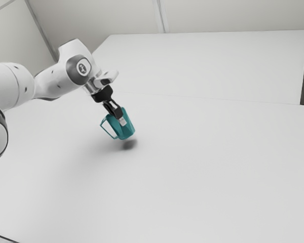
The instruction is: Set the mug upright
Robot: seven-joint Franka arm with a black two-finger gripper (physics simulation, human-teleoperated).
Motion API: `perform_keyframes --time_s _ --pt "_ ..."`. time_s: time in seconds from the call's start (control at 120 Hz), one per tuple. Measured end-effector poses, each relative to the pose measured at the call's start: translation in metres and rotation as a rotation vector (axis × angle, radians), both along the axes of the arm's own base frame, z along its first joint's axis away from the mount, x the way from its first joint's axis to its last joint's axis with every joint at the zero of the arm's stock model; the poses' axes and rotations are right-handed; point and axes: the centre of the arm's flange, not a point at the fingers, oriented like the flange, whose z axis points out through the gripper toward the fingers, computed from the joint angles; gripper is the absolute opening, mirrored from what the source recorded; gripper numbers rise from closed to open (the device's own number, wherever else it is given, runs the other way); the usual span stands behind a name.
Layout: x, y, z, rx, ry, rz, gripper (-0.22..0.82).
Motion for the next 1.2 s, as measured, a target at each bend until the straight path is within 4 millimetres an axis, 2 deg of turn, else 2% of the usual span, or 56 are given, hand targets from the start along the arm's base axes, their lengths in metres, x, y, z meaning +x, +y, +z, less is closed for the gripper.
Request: perform_keyframes --time_s 0.05,0.3,0.625,0.758,0.992,1.2 --pt "0.002 -0.013 0.000 0.055 -0.009 -0.023 -0.18" --pt "0.004 -0.054 -0.002 0.298 -0.039 -0.105 -0.18" --pt "0.022 -0.107 -0.033 0.480 -0.192 -0.149 -0.17" --pt "0.032 -0.110 -0.045 0.469 -0.257 -0.094 -0.17" --pt "0.041 -0.105 -0.039 0.361 -0.309 0.080 -0.17" --pt "0.044 -0.104 -0.058 0.277 -0.271 0.199 -0.18"
